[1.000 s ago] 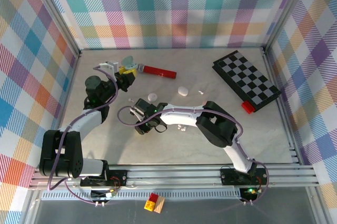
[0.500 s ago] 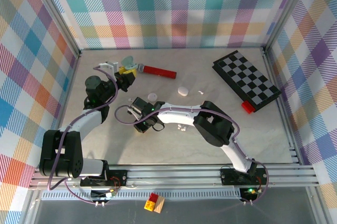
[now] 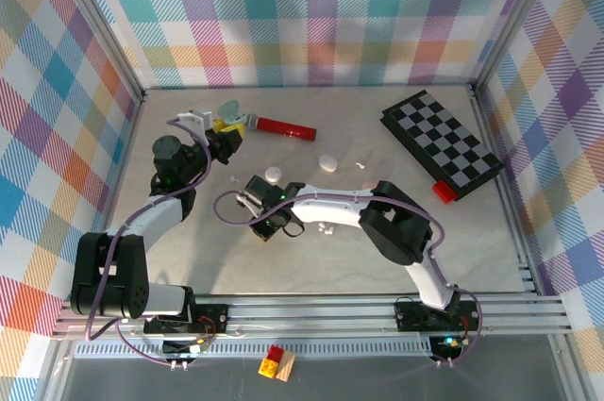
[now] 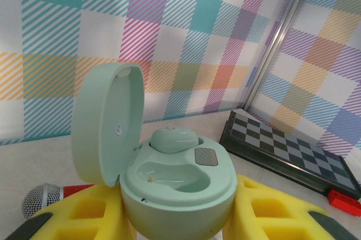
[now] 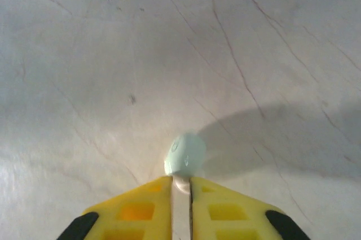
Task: Insert the wireless bluetooth earbuds into the charging case
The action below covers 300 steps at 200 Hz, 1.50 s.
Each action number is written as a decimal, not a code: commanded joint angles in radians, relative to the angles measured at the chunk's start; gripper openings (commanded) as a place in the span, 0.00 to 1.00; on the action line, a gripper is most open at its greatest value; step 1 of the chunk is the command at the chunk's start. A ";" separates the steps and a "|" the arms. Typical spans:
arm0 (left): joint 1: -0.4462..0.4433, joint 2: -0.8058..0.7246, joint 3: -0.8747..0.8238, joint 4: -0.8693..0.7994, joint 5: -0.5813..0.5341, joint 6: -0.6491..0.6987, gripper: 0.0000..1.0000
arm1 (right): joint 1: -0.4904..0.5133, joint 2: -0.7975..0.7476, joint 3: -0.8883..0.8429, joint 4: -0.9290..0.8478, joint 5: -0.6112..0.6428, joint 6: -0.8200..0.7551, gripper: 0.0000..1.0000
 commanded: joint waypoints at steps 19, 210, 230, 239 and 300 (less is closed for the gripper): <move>0.012 -0.029 -0.002 0.020 0.023 0.006 0.35 | -0.076 -0.146 -0.138 -0.020 0.076 -0.031 0.09; 0.012 -0.034 -0.006 0.022 0.000 -0.020 0.35 | -0.141 0.099 0.055 0.211 -0.423 0.115 0.47; 0.013 -0.035 -0.006 0.018 0.002 -0.020 0.35 | -0.138 0.103 0.051 0.208 -0.460 0.118 0.46; 0.012 -0.033 -0.006 0.018 0.002 -0.020 0.35 | -0.135 0.100 0.041 0.208 -0.470 0.119 0.46; 0.012 -0.009 0.000 0.056 0.013 -0.047 0.35 | -0.112 0.086 0.022 0.186 -0.449 0.138 0.40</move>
